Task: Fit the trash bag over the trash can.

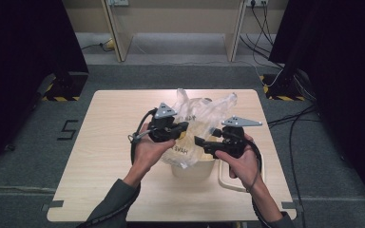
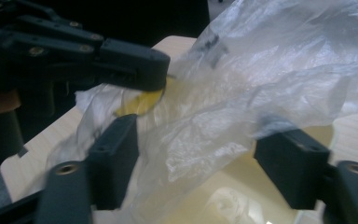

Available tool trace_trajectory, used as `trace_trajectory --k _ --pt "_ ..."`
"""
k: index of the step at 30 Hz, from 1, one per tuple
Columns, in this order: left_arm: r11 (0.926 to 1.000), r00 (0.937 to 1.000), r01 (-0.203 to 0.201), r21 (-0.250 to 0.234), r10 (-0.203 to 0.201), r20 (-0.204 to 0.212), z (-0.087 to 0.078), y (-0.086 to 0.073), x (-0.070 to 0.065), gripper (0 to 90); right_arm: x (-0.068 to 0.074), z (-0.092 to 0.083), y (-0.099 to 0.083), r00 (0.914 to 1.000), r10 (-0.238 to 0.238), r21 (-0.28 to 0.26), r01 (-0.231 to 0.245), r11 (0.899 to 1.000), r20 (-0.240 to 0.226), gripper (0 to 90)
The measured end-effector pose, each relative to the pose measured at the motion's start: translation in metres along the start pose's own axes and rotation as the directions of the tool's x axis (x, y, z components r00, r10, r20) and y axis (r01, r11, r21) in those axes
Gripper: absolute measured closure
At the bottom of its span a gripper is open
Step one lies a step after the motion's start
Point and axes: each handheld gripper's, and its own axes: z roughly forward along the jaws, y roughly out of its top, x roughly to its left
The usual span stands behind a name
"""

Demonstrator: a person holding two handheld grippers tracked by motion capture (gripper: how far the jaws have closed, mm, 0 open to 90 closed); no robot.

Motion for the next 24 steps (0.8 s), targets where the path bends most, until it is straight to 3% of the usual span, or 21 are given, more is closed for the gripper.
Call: trace_trajectory --k 1,2,3,4,7,8,9,11,17,24 --pt "1.0 1.0 0.0 0.0 0.0 0.0 0.0 0.0 0.0 89.8 0.0 0.0 0.0 1.0 0.0 0.0 0.0 1.0 0.0 36.3" --pt "1.0 0.9999 -0.002 0.005 0.002 0.011 0.004 0.001 -0.004 89.7 -0.006 0.0 -0.002 0.9996 -0.025 -0.007 0.025 1.0 0.01 48.9" --pt "0.9999 0.9998 -0.008 0.011 0.008 0.02 0.008 0.001 -0.008 89.7 -0.006 0.0 -0.002 0.9996 -0.025 -0.007 0.025 1.0 0.01 48.9" --pt "0.9997 0.9995 -0.016 0.017 0.015 0.029 0.011 0.002 -0.011 89.2 -0.012 -0.003 -0.004 0.9971 -0.065 -0.013 0.066 0.998 0.039 60.8" --pt "0.9997 0.999 -0.014 0.02 0.013 0.043 0.015 0.002 -0.013 86.7 -0.018 -0.007 -0.005 0.994 -0.091 -0.009 0.092 0.996 0.061 68.7" --pt "0.9999 0.9989 -0.006 0.015 0.005 0.047 0.015 0.001 -0.011 84.8 -0.021 -0.009 -0.006 0.9925 -0.101 -0.01 0.102 0.995 0.068 72.2" --pt "1.0 0.9986 0.002 0.008 -0.003 0.054 0.014 0.001 -0.009 75.4 -0.027 -0.013 -0.006 0.9881 -0.124 -0.014 0.126 0.992 0.09 77.4" --pt "0.9999 0.9986 0.013 -0.005 -0.013 0.051 0.009 -0.001 -0.003 70.4 -0.032 -0.016 -0.006 0.9856 -0.128 -0.024 0.132 0.991 0.11 81.7" --pt "0.9984 0.9981 0.049 -0.028 -0.048 0.037 -0.017 -0.007 0.018 57.5 -0.04 -0.024 -0.004 0.9799 -0.124 -0.064 0.135 0.989 0.156 87.2" --pt "0.9908 0.991 0.133 -0.024 -0.134 -0.009 -0.043 -0.034 0.051 50.5 -0.049 -0.031 -0.001 0.9745 -0.078 -0.12 0.105 0.987 0.211 87.5"
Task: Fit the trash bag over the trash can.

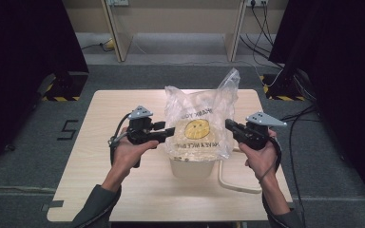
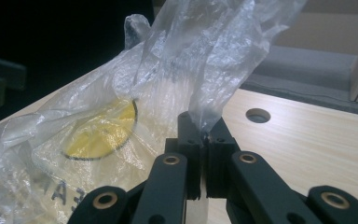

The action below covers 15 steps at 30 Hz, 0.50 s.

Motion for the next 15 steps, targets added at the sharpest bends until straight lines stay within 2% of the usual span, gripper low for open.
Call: trace_trajectory --k 4,7,8,9,10,12,14,15 --pt "0.9996 0.9999 -0.01 0.026 0.011 -0.011 0.001 -0.007 0.003 50.5 -0.008 -0.003 0.006 0.9993 0.014 -0.024 -0.013 1.0 0.036 87.4" --pt "0.9977 0.9989 -0.047 0.048 0.047 0.003 0.012 -0.01 -0.005 53.3 -0.007 -0.002 0.011 0.9996 0.014 -0.028 -0.014 1.0 0.025 86.7" --pt "0.9964 0.9981 -0.061 0.058 0.061 0.004 0.016 -0.01 -0.008 53.5 -0.003 0.0 0.011 0.9999 0.006 -0.024 -0.006 1.0 0.012 86.4" --pt "0.9955 0.9976 -0.07 0.064 0.07 0.005 0.021 -0.01 -0.011 54.2 0.007 0.006 0.011 0.9996 -0.002 -0.013 0.002 1.0 -0.03 85.9" --pt "0.9952 0.9976 -0.068 0.071 0.068 0.013 0.026 -0.011 -0.013 54.2 0.007 0.006 0.011 0.9996 -0.002 -0.013 0.002 1.0 -0.03 85.9" --pt "0.9942 0.9975 -0.066 0.085 0.064 0.03 0.032 -0.012 -0.017 54.7 0.018 0.015 0.01 0.9973 -0.009 0.004 0.009 1.0 -0.073 85.5" --pt "0.9907 0.9962 -0.082 0.109 0.078 0.041 0.036 -0.014 -0.02 54.7 0.027 0.025 0.006 0.9935 -0.007 0.022 0.009 1.0 -0.113 85.2" --pt "0.9901 0.9958 -0.084 0.113 0.079 0.045 0.037 -0.015 -0.022 54.5 0.035 0.036 0.002 0.9884 0.003 0.046 0.004 0.999 -0.152 85.1"
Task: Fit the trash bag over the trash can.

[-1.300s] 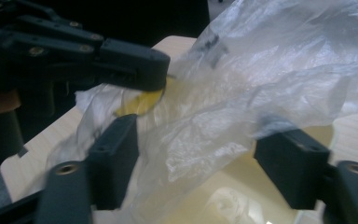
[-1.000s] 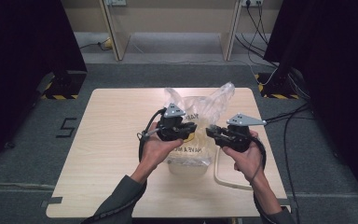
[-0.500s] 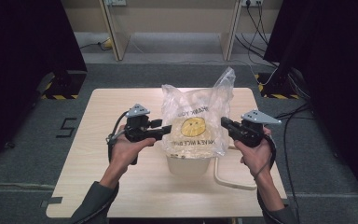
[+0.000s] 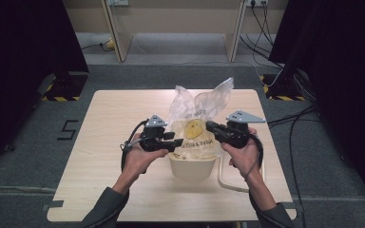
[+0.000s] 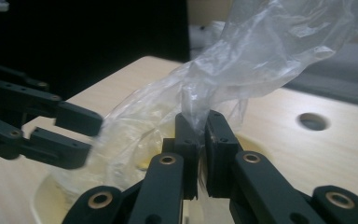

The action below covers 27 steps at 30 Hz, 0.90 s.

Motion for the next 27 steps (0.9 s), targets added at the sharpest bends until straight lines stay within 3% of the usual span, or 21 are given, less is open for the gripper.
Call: trace_trajectory --k 4,10,12,15,18,20,21,22,24,27 --pt "0.9999 0.9999 -0.009 -0.007 0.009 0.005 -0.005 0.0 -0.002 52.3 0.005 0.017 -0.009 0.9994 0.006 0.056 -0.004 0.998 -0.035 84.0" --pt "0.9975 0.9962 0.036 -0.061 -0.04 -0.078 -0.017 0.004 0.018 47.9 0.004 0.018 -0.019 0.9983 0.007 0.112 0.0 0.994 -0.058 83.7" --pt "0.9953 0.9916 0.068 -0.07 -0.075 -0.105 -0.014 0.004 0.027 45.9 0.002 0.015 -0.024 0.9978 -0.001 0.139 0.01 0.99 -0.066 83.0" --pt "0.9961 0.9895 0.063 -0.062 -0.07 -0.127 -0.009 0.005 0.03 42.1 0.003 0.013 -0.026 0.9978 -0.021 0.154 0.03 0.988 -0.063 82.2" --pt "0.9925 0.9817 0.095 -0.076 -0.106 -0.158 0.006 0.011 0.037 40.9 0.004 0.011 -0.031 0.9973 -0.055 0.174 0.062 0.983 -0.049 80.8" --pt "0.9928 0.9821 0.091 -0.078 -0.102 -0.158 0.01 0.012 0.038 45.5 0.004 0.01 -0.032 0.9975 -0.054 0.175 0.061 0.983 -0.045 80.7" --pt "0.993 0.9819 0.088 -0.079 -0.1 -0.161 0.014 0.013 0.038 57.1 0.003 0.01 -0.034 0.9973 -0.057 0.176 0.065 0.982 -0.046 79.1" --pt "0.9947 0.9847 0.071 -0.073 -0.082 -0.154 0.017 0.014 0.036 57.1 0.003 0.01 -0.034 0.9973 -0.057 0.176 0.065 0.982 -0.046 79.1" --pt "0.9979 0.9887 0.017 -0.062 -0.026 -0.147 0.019 0.015 0.028 76.2 0.003 0.008 -0.036 0.9978 -0.052 0.181 0.059 0.982 -0.04 71.0" --pt "0.9984 0.9902 -0.041 -0.039 0.036 -0.135 0.014 0.013 0.015 78.1 0.001 0.005 -0.035 0.9984 -0.048 0.18 0.053 0.982 -0.03 63.0"
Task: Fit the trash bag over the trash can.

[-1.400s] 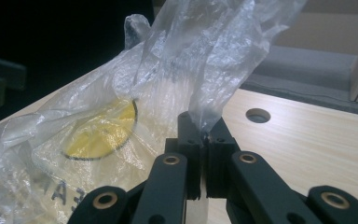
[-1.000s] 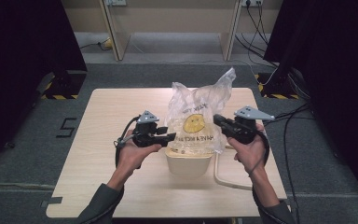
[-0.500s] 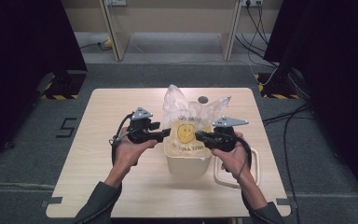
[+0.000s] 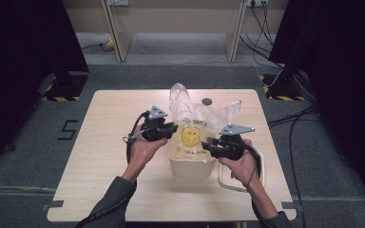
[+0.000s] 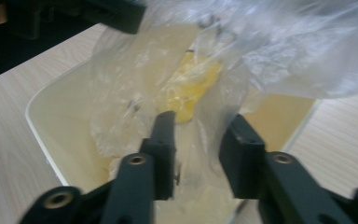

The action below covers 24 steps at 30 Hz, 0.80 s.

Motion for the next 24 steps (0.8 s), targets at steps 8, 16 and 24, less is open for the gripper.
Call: trace_trajectory --k 8,16,24 --pt "0.9986 0.9988 -0.035 0.04 0.034 0.037 -0.011 -0.012 -0.005 78.6 -0.014 -0.02 0.014 0.9925 0.095 -0.069 -0.09 0.994 0.076 47.5" --pt "0.9996 0.9992 0.018 0.023 -0.019 0.035 -0.021 -0.016 0.006 51.2 -0.02 -0.007 0.023 0.9958 0.049 -0.049 -0.046 0.998 0.077 77.9" --pt "0.998 0.9987 0.042 -0.047 -0.043 -0.027 -0.021 0.003 0.016 38.5 -0.002 -0.007 -0.006 0.9998 0.002 -0.014 -0.002 1.0 0.018 79.1"
